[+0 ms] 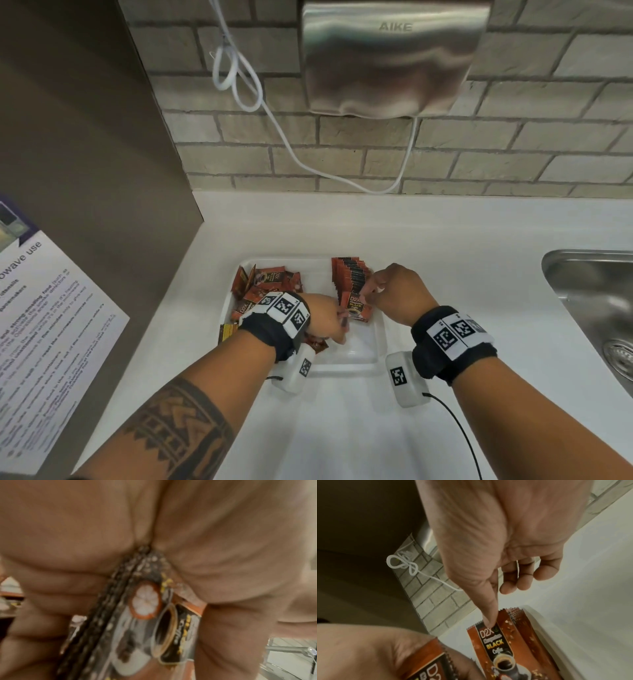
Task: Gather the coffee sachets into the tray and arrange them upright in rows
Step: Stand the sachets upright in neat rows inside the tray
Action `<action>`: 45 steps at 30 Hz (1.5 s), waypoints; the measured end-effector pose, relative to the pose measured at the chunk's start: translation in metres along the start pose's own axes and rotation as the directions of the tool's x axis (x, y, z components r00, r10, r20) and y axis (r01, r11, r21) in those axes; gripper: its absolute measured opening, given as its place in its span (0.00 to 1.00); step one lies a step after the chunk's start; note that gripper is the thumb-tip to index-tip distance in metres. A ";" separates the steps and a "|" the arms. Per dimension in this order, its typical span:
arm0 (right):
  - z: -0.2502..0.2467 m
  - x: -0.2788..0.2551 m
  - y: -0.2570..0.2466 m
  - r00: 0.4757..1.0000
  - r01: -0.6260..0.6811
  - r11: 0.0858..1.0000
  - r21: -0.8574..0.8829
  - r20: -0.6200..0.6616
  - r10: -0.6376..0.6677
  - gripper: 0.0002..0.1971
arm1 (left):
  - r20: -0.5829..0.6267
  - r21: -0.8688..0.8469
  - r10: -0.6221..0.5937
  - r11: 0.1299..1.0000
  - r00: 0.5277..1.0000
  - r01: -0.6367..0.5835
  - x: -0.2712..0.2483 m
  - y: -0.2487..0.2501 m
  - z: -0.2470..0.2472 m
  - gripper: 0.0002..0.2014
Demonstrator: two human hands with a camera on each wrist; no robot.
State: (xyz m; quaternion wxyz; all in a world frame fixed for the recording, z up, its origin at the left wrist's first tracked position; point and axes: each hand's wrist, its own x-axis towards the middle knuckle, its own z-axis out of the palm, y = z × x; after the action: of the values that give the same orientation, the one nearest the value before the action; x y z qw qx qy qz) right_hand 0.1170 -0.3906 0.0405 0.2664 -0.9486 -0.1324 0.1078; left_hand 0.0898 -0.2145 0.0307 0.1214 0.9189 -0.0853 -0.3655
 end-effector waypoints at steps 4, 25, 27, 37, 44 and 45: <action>0.011 0.005 0.004 0.999 -0.042 0.998 -0.053 0.033 0.044 0.07 | 0.016 0.021 0.007 1.000 1.000 -0.007 0.012 0.014 0.006 0.22; 0.004 0.004 0.005 0.999 -0.007 0.999 0.052 0.049 0.004 0.10 | 0.041 -0.110 -0.006 0.994 0.999 0.011 0.027 0.009 0.007 0.14; 0.004 0.003 0.005 1.000 -0.003 0.998 0.065 0.031 0.001 0.10 | 0.048 -0.105 -0.003 0.994 0.999 0.008 0.026 0.009 0.006 0.14; 0.000 -0.004 0.009 0.998 0.061 0.971 0.229 -0.045 -0.052 0.03 | -0.095 -0.361 0.028 0.931 0.995 -0.061 0.016 -0.016 -0.004 0.16; 0.007 -0.006 0.009 0.997 0.058 0.925 0.375 0.034 -0.076 0.07 | -0.190 -0.822 0.086 0.530 0.978 -0.206 0.014 -0.021 0.008 0.16; 0.008 -0.006 0.008 0.997 0.052 0.917 0.395 0.036 -0.072 0.07 | -0.193 -0.835 0.094 0.508 0.977 -0.214 0.013 -0.021 0.009 0.15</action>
State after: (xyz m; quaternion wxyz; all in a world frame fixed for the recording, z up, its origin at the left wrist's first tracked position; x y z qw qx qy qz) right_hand 0.1110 -0.3957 0.0304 0.4516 -0.8680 -0.1447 0.1472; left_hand 0.0947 -0.1995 0.0097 0.5914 0.7514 0.0302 -0.2912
